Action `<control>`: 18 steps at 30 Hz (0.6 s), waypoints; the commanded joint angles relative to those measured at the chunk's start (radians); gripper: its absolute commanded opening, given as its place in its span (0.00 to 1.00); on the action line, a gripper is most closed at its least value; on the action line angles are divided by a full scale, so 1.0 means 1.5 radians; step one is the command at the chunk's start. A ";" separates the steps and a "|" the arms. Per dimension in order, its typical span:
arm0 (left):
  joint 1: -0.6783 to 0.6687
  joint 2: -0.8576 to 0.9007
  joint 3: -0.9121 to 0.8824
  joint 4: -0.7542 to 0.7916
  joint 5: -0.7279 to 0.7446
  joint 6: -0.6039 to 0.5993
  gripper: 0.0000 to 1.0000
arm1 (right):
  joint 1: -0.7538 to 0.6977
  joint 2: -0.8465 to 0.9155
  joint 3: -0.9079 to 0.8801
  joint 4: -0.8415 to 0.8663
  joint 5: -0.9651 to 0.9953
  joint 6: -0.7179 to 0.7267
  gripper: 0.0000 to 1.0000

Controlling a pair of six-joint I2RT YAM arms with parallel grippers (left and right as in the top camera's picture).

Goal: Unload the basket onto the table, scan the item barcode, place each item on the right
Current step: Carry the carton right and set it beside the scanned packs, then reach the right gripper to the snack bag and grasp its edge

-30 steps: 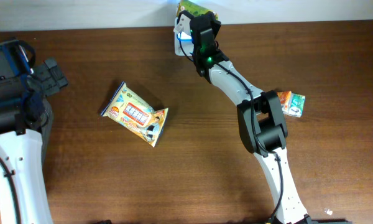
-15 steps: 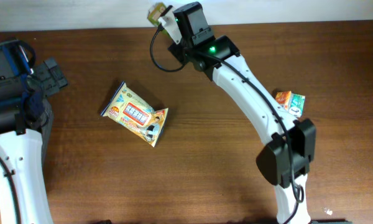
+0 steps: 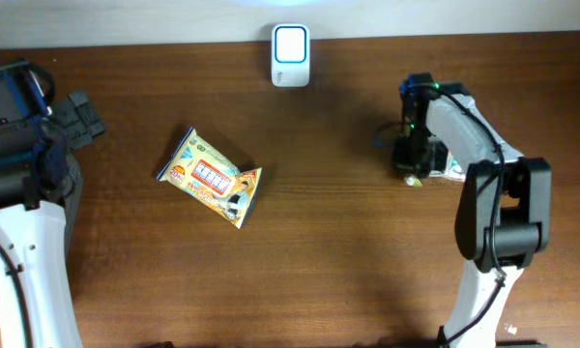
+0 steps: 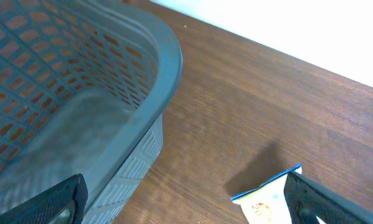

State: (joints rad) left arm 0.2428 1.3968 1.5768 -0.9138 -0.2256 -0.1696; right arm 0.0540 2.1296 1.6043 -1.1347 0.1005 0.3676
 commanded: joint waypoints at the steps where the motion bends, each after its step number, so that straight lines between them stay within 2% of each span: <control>1: 0.002 -0.006 0.007 0.002 -0.005 0.004 0.99 | -0.043 -0.015 -0.039 0.029 0.019 -0.033 0.12; 2: 0.002 -0.006 0.007 0.002 -0.005 0.004 0.99 | -0.062 -0.015 -0.037 0.029 0.018 -0.037 0.14; 4: 0.002 -0.006 0.007 0.002 -0.005 0.004 0.99 | -0.076 -0.016 -0.035 0.026 -0.014 -0.107 0.29; 5: 0.002 -0.006 0.007 0.002 -0.005 0.004 0.99 | -0.074 -0.016 -0.011 -0.001 -0.044 -0.138 0.37; 7: 0.002 -0.006 0.007 0.002 -0.005 0.004 0.99 | -0.066 -0.016 0.070 -0.068 -0.046 -0.138 0.47; 9: 0.002 -0.006 0.007 0.002 -0.005 0.004 0.99 | -0.037 -0.016 0.210 -0.167 -0.080 -0.138 0.67; 10: 0.002 -0.006 0.007 0.002 -0.005 0.004 0.99 | -0.006 -0.016 0.256 -0.179 -0.168 -0.138 0.86; 12: 0.002 -0.006 0.007 0.002 -0.005 0.004 0.99 | 0.036 -0.006 0.253 -0.125 -0.340 -0.137 0.90; 13: 0.002 -0.006 0.007 0.002 -0.005 0.004 0.99 | 0.073 0.006 0.249 -0.083 -0.382 -0.130 0.99; 18: 0.002 -0.006 0.007 0.002 -0.005 0.004 0.99 | 0.237 0.076 0.203 0.087 -0.394 -0.017 0.98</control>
State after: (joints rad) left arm 0.2428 1.3968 1.5768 -0.9127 -0.2256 -0.1692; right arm 0.3271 2.1857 1.9507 -1.0916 -0.4450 0.2684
